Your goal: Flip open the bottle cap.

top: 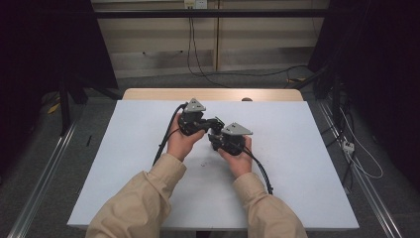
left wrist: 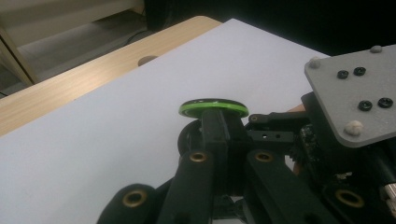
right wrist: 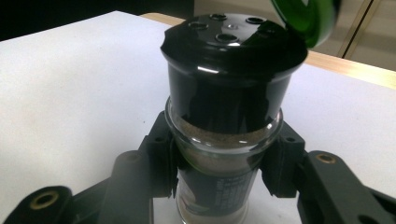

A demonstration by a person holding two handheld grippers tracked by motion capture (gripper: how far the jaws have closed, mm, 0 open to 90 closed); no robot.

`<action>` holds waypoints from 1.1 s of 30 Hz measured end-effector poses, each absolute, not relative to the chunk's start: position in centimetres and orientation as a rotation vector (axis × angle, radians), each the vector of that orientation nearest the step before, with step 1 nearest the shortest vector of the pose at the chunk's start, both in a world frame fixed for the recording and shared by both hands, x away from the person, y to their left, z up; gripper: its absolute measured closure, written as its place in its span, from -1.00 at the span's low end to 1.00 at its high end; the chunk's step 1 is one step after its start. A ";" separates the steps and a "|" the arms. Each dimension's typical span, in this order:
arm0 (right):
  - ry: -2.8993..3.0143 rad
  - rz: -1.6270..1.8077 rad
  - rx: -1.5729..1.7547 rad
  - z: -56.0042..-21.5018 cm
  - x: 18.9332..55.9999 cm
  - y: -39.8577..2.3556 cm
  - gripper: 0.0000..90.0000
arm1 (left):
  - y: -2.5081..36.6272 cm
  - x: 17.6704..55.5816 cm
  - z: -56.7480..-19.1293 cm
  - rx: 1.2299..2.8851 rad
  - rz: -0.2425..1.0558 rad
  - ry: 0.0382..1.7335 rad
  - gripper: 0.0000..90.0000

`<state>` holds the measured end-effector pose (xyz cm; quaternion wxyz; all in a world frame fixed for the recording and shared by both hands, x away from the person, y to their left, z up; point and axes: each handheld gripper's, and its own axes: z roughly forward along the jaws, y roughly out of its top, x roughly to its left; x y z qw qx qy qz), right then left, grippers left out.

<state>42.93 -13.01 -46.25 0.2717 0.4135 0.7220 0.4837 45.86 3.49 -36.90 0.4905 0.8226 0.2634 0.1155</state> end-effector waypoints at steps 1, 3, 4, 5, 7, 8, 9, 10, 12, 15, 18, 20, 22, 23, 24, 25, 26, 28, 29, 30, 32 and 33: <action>1.944 1.302 1.114 -46.2 42.9 -13.0 0.19 | 3.5 45.9 -36.9 1.997 0.279 0.639 1.00; 1.944 1.302 1.112 -46.2 42.9 -13.0 0.19 | 3.4 45.9 -36.8 2.004 0.291 0.637 1.00; 1.944 1.301 1.114 -46.2 42.9 -13.0 0.19 | 3.3 45.9 -36.8 2.003 0.291 0.633 1.00; 1.944 1.302 1.111 -46.2 42.9 -13.0 0.19 | 3.3 45.9 -36.8 2.000 0.285 0.636 1.00; 1.943 1.303 1.112 -46.3 42.9 -13.0 0.19 | 3.2 46.0 -36.7 2.003 0.284 0.639 1.00; 1.944 1.302 1.112 -46.2 42.9 -13.0 0.19 | 3.2 46.1 -36.7 2.002 0.286 0.639 1.00; 1.945 1.302 1.115 -46.2 42.9 -13.0 0.19 | 3.2 46.1 -36.7 2.000 0.289 0.633 1.00; 1.945 1.303 1.115 -46.2 42.9 -13.0 0.19 | 3.1 46.1 -36.7 2.001 0.287 0.630 1.00; 1.945 1.301 1.116 -46.2 42.9 -13.0 0.19 | 3.1 46.1 -36.6 2.003 0.284 0.637 1.00; 1.945 1.301 1.116 -46.2 42.9 -13.0 0.19 | 3.0 46.2 -36.6 1.998 0.284 0.636 1.00; 1.945 1.302 1.115 -46.2 42.9 -13.0 0.19 | 2.9 46.3 -36.5 2.008 0.287 0.632 1.00; 1.946 1.301 1.115 -46.2 42.9 -13.0 0.19 | 2.8 46.3 -36.5 2.004 0.284 0.634 1.00; 1.946 1.302 1.115 -46.2 42.9 -13.0 0.19 | 2.8 46.4 -36.5 2.005 0.286 0.630 1.00; 1.946 1.302 1.115 -46.2 42.9 -13.0 0.19 | 2.7 46.4 -36.5 2.004 0.287 0.628 1.00; 1.945 1.303 1.115 -46.2 42.9 -13.0 0.19 | 2.7 46.4 -36.5 2.008 0.287 0.627 1.00; 1.946 1.304 1.115 -46.2 42.9 -13.0 0.19 | 2.7 46.4 -36.4 2.010 0.290 0.626 1.00; 1.945 1.304 1.116 -46.2 42.9 -13.0 0.19 | 2.7 46.4 -36.5 2.009 0.286 0.627 1.00; 1.945 1.304 1.117 -46.2 42.9 -13.0 0.19 | 2.7 46.5 -36.5 2.003 0.285 0.627 1.00; 1.945 1.304 1.117 -46.2 42.9 -13.0 0.19 | 2.6 46.5 -36.4 2.005 0.279 0.626 1.00; 1.945 1.304 1.117 -46.2 42.9 -13.0 0.19 | 2.6 46.5 -36.4 2.007 0.276 0.628 1.00; 1.946 1.304 1.116 -46.2 42.9 -13.0 0.19 | 2.6 46.6 -36.4 2.006 0.279 0.627 1.00; 1.946 1.304 1.117 -46.2 42.9 -13.0 0.19 | 2.5 46.6 -36.4 2.007 0.280 0.626 1.00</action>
